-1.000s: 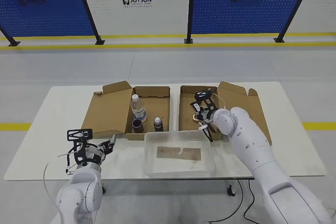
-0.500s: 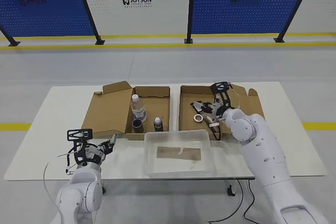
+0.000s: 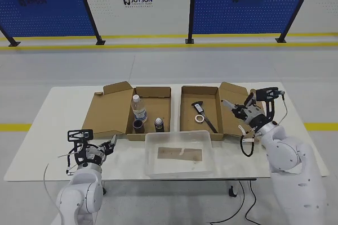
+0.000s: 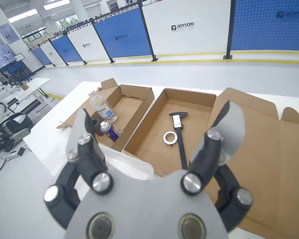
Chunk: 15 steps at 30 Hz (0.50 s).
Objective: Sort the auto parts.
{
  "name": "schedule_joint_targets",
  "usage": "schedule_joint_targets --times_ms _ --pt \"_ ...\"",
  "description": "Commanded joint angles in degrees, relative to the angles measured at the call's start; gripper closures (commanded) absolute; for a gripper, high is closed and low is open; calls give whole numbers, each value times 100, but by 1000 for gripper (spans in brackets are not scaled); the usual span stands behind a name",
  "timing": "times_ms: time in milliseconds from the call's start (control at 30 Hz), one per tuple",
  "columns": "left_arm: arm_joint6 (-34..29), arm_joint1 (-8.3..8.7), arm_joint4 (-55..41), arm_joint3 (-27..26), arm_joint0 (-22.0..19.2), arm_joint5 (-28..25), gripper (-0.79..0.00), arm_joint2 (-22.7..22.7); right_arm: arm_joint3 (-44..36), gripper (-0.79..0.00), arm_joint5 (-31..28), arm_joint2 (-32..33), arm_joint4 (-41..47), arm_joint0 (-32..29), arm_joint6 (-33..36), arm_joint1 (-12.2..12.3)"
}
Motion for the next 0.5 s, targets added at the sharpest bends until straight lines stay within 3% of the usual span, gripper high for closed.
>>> schedule_joint_targets --times_ms 0,233,467 --pt "0 0 0 0 0 0 -785 0 -348 -785 -24 256 52 -343 6 31" --pt "0 0 0 0 0 0 -785 0 -869 -785 -136 830 385 -1122 -85 91" --pt "0 0 0 0 0 0 -784 0 -904 -784 -372 967 318 -1222 94 143"
